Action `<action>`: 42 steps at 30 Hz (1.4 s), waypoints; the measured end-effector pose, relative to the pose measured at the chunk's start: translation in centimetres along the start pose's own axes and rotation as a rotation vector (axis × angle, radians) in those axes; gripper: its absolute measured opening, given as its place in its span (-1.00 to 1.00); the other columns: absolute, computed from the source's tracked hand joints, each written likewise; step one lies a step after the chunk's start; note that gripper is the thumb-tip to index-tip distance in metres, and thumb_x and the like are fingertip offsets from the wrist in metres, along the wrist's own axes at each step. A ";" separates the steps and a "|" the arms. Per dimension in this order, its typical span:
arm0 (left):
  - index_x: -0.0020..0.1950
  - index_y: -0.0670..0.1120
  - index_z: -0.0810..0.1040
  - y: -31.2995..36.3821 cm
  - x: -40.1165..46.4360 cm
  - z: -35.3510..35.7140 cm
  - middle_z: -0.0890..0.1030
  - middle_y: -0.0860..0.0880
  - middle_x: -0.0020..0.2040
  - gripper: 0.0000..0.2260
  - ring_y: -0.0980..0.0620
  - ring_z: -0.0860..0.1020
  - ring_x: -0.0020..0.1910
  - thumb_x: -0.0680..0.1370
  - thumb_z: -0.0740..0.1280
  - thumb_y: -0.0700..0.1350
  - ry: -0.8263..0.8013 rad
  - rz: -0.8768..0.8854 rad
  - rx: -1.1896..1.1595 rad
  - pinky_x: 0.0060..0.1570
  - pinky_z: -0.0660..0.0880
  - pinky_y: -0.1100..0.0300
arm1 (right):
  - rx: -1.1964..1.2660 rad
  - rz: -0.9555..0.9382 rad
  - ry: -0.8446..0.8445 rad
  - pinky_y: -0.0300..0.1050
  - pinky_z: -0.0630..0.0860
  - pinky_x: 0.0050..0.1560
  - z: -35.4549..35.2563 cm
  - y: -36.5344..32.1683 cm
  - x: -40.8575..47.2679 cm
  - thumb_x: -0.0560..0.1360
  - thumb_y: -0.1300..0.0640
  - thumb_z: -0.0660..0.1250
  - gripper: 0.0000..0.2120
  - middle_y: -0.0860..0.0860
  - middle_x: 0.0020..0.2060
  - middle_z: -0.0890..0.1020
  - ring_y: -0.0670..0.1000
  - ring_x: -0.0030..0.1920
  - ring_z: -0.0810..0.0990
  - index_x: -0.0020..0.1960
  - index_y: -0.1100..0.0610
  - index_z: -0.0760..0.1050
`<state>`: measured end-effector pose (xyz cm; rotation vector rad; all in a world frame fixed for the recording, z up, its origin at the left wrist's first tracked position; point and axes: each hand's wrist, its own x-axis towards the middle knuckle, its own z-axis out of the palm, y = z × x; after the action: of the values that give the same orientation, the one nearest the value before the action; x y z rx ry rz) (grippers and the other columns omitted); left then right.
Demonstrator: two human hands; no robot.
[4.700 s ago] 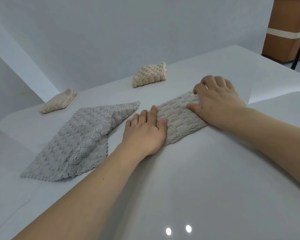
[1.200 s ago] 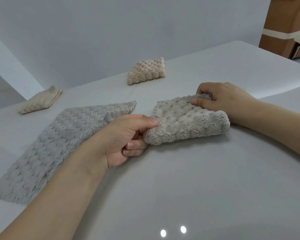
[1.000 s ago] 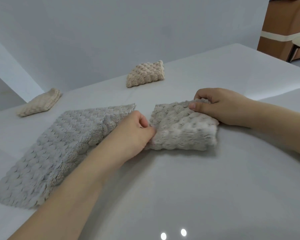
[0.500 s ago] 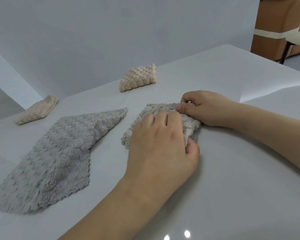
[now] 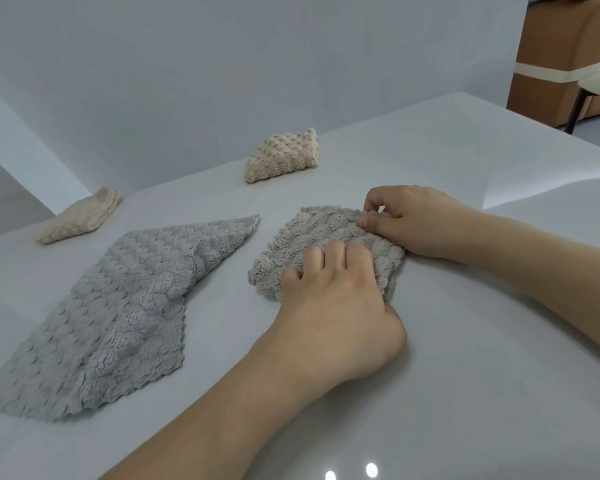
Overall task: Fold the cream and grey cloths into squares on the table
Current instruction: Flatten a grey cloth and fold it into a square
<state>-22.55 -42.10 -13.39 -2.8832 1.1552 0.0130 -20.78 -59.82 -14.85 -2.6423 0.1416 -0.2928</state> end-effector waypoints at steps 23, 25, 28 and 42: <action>0.06 0.13 0.33 -3.4 0.3 -1.2 0.36 0.11 0.06 -0.90 0.07 0.27 0.09 0.57 0.22 -0.01 -0.120 0.207 -0.296 0.20 0.24 0.12 | 0.066 0.015 0.032 -0.11 0.32 -0.14 0.1 0.2 0.1 0.54 -0.16 0.26 -0.80 -0.15 -0.27 0.48 -0.02 -0.16 0.46 -0.09 -0.04 0.47; 0.07 0.12 0.33 -3.4 0.1 -1.3 0.35 0.11 0.07 -0.89 0.07 0.26 0.09 0.57 0.22 0.01 -0.103 0.210 -0.305 0.23 0.23 0.10 | 0.070 0.019 0.035 -0.12 0.30 -0.17 0.1 0.1 0.1 0.54 -0.16 0.26 -0.79 -0.16 -0.30 0.47 -0.05 -0.21 0.44 -0.09 -0.04 0.47; 0.07 0.13 0.31 -3.3 0.1 -1.2 0.34 0.12 0.07 -0.81 0.07 0.26 0.11 0.55 0.28 0.11 -0.126 0.195 -0.301 0.26 0.23 0.07 | 0.067 0.023 0.040 -0.11 0.28 -0.19 0.0 0.1 0.1 0.54 -0.17 0.26 -0.79 -0.15 -0.31 0.47 -0.09 -0.26 0.42 -0.10 -0.04 0.47; 0.24 0.08 0.40 -7.1 1.1 0.2 0.33 0.07 0.15 -0.70 0.00 0.28 0.24 0.55 0.24 0.14 0.274 -0.206 -0.333 0.25 0.18 0.13 | 0.206 0.020 0.168 -0.18 0.31 -0.28 -0.1 1.1 0.4 0.53 -0.08 0.32 -0.84 -0.12 -0.32 0.47 -0.16 -0.28 0.41 -0.08 0.01 0.50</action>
<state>-16.87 -37.68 -13.39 -3.3746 0.9593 -0.2241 -20.43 -60.86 -15.21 -2.4092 0.1822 -0.4953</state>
